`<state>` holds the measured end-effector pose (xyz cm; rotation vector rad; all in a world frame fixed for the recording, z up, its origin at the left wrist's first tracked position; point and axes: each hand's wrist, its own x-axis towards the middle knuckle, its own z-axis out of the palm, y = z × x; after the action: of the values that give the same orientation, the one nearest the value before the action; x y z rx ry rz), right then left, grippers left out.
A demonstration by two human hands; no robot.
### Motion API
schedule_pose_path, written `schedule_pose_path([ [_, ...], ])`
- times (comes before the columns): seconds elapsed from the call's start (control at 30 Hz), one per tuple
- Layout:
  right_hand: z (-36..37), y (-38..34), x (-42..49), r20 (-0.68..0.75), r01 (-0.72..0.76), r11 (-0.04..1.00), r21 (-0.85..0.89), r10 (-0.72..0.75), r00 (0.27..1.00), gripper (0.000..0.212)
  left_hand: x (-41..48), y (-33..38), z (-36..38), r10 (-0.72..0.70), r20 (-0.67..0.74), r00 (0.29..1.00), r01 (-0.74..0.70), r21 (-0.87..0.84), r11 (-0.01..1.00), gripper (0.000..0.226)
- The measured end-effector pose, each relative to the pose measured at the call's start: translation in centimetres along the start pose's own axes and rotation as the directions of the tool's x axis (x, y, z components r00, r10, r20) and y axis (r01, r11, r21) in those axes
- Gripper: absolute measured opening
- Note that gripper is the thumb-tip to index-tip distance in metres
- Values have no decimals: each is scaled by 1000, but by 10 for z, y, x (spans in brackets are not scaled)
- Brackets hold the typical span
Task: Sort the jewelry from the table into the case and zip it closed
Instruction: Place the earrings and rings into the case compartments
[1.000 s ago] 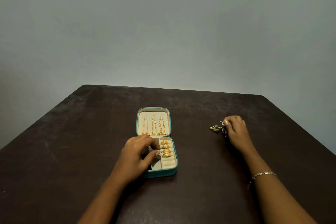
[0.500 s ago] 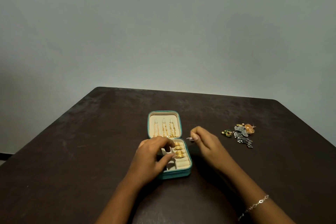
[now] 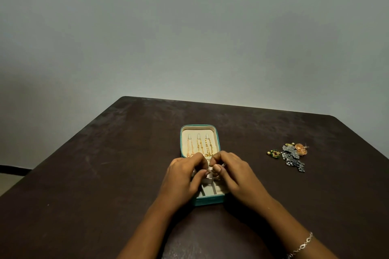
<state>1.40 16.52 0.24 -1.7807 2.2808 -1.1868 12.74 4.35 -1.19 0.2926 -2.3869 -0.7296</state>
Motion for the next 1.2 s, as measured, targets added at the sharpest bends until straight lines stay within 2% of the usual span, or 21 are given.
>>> schedule_pose_path([
  [0.17, -6, -3, -3, -13, -84, 956, 282, 92, 996, 13, 0, 3, -2, -71, -20, 997, 67, -129, 989, 5],
  [0.4, -4, -7, -1, -93, -97, 936, 338, 136, 986, 8, 1, 5, -3, -74, 9, 997, 74, -159, 985, 10],
  [0.47, -8, -5, 1, -112, -70, 959, 275, 104, 988, 5, 1, 5, -3, -59, 20, 998, 61, -143, 988, 9],
  [0.57, -25, 4, 3, -105, -28, 997, 70, 35, 994, 5, 1, 2, -4, -32, 63, 997, 39, -118, 992, 34],
  [0.67, -42, 14, 2, 15, 23, 989, -147, -21, 1000, 13, 1, 1, -6, -19, 145, 989, 26, -50, 998, 50],
  [0.73, -46, 17, 0, 72, 63, 973, -223, -48, 996, 13, 1, 1, -7, -22, 199, 980, 27, -19, 999, 52],
  [0.83, -46, 14, -1, 125, 125, 954, -274, -94, 988, 6, 0, 2, -9, -21, 253, 967, 21, -1, 1000, 44],
  [1.0, -39, 5, -2, 209, 203, 924, -324, -140, 968, 18, -1, 4, -11, -40, 262, 964, 49, -28, 998, 43],
  [1.2, -33, 4, -3, 228, 245, 887, -391, -164, 960, 13, -1, 5, -12, -27, 266, 964, 35, -25, 999, 40],
])
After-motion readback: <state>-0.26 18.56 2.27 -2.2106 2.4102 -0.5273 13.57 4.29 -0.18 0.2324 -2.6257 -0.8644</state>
